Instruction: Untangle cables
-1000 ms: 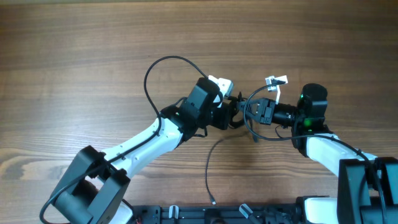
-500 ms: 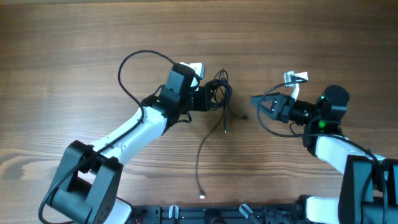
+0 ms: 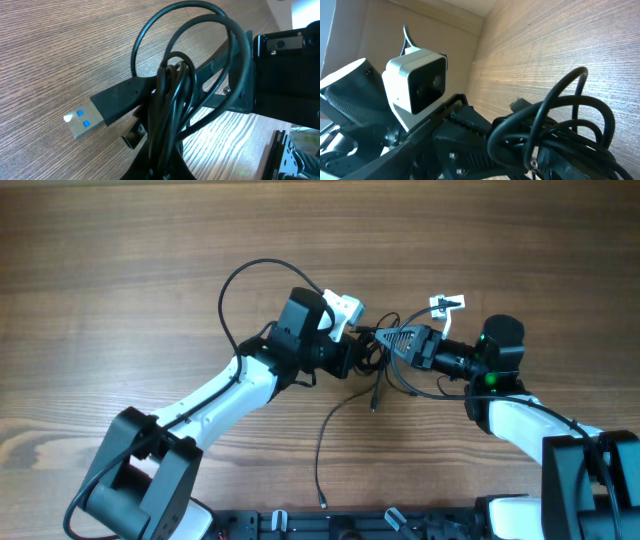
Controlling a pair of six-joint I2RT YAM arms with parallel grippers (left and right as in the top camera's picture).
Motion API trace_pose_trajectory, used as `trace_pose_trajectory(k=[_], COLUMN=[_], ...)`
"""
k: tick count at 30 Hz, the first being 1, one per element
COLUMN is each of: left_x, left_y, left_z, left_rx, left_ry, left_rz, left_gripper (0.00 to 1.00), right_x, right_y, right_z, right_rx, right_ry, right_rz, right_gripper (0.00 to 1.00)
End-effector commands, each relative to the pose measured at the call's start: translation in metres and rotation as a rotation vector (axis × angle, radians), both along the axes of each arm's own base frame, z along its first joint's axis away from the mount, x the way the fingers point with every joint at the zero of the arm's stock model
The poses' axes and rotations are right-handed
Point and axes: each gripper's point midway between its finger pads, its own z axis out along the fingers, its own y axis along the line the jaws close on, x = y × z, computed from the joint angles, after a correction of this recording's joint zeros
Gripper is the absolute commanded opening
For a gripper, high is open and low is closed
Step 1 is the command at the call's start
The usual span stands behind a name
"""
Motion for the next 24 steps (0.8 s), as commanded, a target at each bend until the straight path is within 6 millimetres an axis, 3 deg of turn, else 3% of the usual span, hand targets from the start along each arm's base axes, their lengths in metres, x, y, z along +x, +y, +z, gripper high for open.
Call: trace_pose_trajectory(k=[1,4,8,9,10,11,14,18,20,24], left_x=[-0.020,-0.035,-0.040,-0.040,-0.040,-0.040,-0.040,-0.018,0.010,0.043], left_y=[-0.014,-0.027,-0.032,-0.032,-0.032,-0.032,-0.031,-0.018,0.008,0.049], left_z=[0.001,0.001,0.001,0.001,0.001,0.001,0.001,-0.007,-0.011,-0.011], left_rx=[-0.018,-0.015,-0.016,-0.016,-0.016,-0.016,-0.014,0.056,0.067,0.037], left_ry=[-0.019,-0.037,-0.040,-0.040,-0.040,-0.040,-0.041,-0.059,0.011,0.082], left_rz=[-0.114,-0.173,-0.192,-0.192,-0.192,-0.192,-0.189,-0.064,0.134,0.317], left_gripper=[0.04,0.04,0.04,0.04,0.04,0.04,0.04,0.04,0.04,0.04], right_x=[0.011,0.012,0.005,0.004,0.004,0.004,0.003,-0.007,-0.013,-0.010], right_y=[-0.004,-0.005,0.001,0.003,0.003,0.003,0.004,0.007,0.000,-0.021], right_z=[0.004,0.003,0.009,0.012,0.015,0.016,0.016,0.024,0.027,0.029], right_rx=[-0.012,-0.014,0.007,0.013,0.015,0.015,0.017,0.036,0.053,0.063], right_ry=[-0.014,-0.013,-0.022,-0.039,-0.052,-0.060,-0.062,-0.103,-0.103,-0.104], right_rz=[-0.063,-0.068,-0.020,-0.007,-0.004,-0.005,0.005,0.072,0.116,0.097], right_gripper=[0.81,0.73,0.62,0.46,0.39,0.26,0.04,0.04,0.04,0.04])
